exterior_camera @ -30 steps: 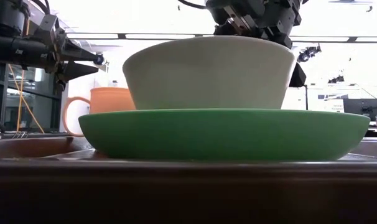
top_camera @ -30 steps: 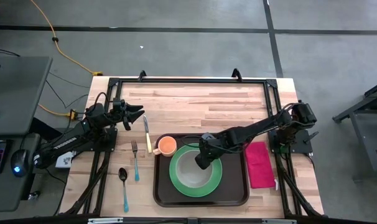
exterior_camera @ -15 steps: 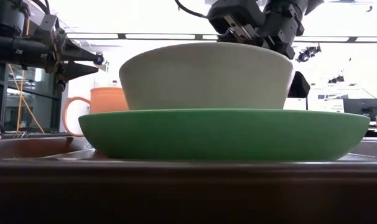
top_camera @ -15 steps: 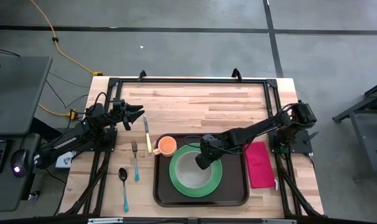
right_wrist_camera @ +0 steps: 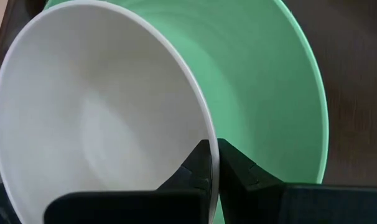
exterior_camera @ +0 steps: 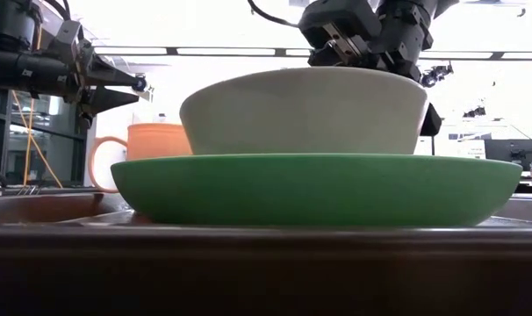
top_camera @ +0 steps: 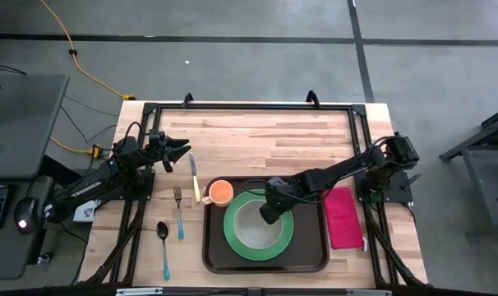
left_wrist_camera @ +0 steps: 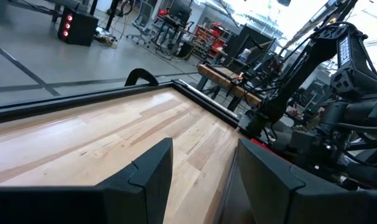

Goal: Set up tray
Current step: Put the white bowl on top of the green plate on the black tray

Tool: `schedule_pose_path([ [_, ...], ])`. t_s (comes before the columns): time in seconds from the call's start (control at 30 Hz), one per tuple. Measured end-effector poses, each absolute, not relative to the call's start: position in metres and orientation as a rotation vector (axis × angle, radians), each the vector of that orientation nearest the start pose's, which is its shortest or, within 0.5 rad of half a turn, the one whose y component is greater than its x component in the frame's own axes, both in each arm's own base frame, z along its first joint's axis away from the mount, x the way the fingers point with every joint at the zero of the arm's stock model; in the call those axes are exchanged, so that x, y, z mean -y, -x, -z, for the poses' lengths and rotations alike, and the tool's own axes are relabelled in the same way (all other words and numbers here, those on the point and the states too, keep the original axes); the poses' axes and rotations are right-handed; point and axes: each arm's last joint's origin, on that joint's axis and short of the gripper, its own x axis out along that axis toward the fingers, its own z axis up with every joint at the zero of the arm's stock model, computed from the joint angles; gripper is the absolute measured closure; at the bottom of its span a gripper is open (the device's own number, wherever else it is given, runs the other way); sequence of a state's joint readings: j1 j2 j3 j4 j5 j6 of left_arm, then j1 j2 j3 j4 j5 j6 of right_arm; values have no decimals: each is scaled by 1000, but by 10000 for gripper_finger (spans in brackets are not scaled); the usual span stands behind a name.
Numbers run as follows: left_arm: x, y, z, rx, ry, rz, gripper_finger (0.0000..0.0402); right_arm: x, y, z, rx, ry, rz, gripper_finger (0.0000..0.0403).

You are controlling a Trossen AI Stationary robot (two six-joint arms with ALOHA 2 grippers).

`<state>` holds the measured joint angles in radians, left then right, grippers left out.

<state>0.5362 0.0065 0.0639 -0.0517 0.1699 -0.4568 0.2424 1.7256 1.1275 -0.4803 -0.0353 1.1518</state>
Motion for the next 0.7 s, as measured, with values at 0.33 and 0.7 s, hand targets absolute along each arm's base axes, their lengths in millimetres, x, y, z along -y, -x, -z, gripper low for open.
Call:
schedule_pose_path([
  [0.33,-44,-83,-180,90,454,-358,190,-83,-333,-191,-1072,-910,388,402],
  [0.7,-44,-83,-180,92,468,-357,190,-83,-333,-192,-1069,-910,387,402],
])
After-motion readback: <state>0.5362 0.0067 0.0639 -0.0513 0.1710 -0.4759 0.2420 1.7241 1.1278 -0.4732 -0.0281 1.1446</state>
